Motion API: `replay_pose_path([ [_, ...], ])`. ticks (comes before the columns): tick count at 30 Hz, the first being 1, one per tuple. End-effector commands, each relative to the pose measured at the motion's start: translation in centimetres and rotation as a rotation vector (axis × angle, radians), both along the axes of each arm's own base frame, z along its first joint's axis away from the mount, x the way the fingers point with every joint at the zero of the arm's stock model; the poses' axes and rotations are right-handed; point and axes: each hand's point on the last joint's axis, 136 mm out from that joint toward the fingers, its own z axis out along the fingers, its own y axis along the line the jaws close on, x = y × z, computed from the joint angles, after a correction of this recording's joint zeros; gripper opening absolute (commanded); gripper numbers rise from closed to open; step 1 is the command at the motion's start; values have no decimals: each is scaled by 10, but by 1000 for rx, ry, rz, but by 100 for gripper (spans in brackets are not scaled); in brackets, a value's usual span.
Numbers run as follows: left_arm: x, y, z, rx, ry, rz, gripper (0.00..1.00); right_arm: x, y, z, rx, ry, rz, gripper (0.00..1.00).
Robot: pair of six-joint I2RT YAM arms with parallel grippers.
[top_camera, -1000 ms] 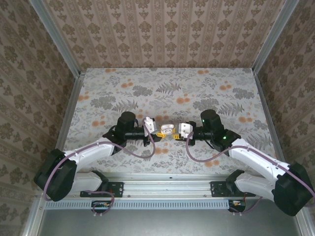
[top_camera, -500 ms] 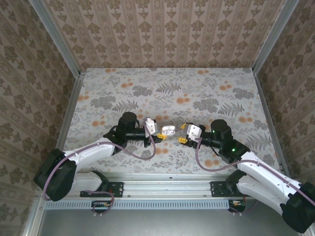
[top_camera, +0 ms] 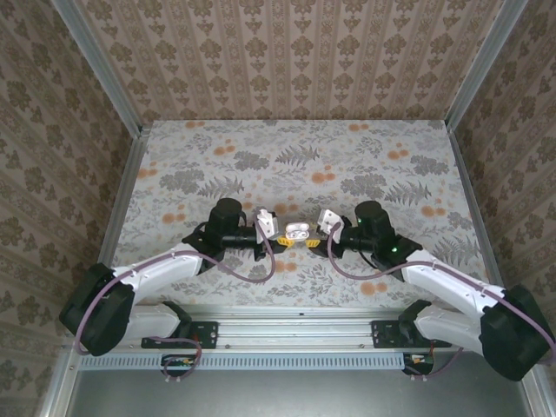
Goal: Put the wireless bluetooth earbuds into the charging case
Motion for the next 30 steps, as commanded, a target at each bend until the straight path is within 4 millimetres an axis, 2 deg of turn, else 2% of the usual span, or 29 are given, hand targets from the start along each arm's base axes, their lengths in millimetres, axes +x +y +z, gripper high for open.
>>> replay_pose_path([
  [1,-5,-4,22,-47,-60,-41,15,6,13,25,91,-23,40,50],
  [9,-3,-5,19,-40,-55,-28,15,-1,24,42,115,-38,125,48],
  [17,-1,-5,16,-31,-40,-19,15,-15,20,62,121,-82,157,46],
  [27,-1,-6,18,-41,-29,-20,15,-26,10,56,86,-87,152,46],
  [30,-2,-6,17,-40,-32,-20,15,-21,7,57,99,-88,111,46],
])
